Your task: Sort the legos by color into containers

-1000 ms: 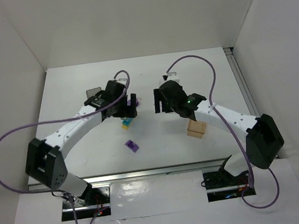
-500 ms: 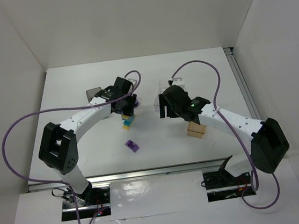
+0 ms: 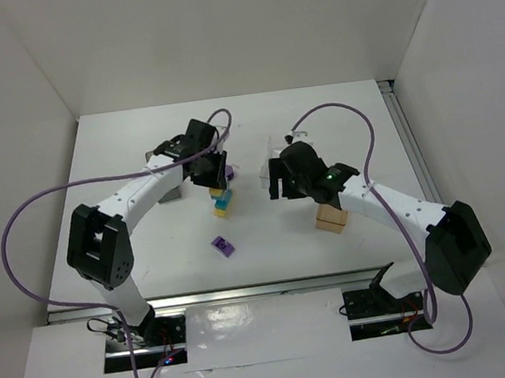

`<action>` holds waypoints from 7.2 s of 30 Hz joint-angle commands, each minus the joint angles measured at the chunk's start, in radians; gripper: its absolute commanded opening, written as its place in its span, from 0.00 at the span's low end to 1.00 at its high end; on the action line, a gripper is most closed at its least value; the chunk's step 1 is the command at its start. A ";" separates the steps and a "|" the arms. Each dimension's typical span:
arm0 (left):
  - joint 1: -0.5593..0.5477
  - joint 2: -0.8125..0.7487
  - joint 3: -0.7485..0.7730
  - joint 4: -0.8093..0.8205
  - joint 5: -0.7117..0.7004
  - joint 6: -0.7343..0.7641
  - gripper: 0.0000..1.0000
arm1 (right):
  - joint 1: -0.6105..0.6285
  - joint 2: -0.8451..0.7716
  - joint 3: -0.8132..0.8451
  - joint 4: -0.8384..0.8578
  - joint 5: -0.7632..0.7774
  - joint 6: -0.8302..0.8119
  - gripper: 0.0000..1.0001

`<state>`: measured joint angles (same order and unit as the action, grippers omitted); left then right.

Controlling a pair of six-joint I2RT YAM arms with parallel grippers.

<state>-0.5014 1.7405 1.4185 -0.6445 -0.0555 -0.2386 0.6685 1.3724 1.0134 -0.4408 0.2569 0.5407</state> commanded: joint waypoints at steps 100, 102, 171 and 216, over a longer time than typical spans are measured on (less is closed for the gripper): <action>0.443 -0.401 -0.112 -0.260 -0.227 -0.400 0.82 | 0.565 0.394 0.236 0.122 -0.046 -0.528 0.90; 0.478 -0.401 -0.101 -0.261 -0.181 -0.389 0.82 | 0.589 0.450 0.275 0.122 -0.009 -0.570 0.90; 0.455 -0.374 -0.098 -0.158 0.002 -0.258 0.83 | -0.084 0.481 0.490 0.085 0.172 -0.202 0.88; 0.455 -0.400 -0.147 -0.158 -0.023 -0.271 0.83 | 0.105 0.852 0.909 -0.013 0.119 -0.254 0.49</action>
<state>-0.0429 1.3613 1.2778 -0.8200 -0.0837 -0.5236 0.7559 2.3775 1.9514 -0.4980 0.3267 0.3035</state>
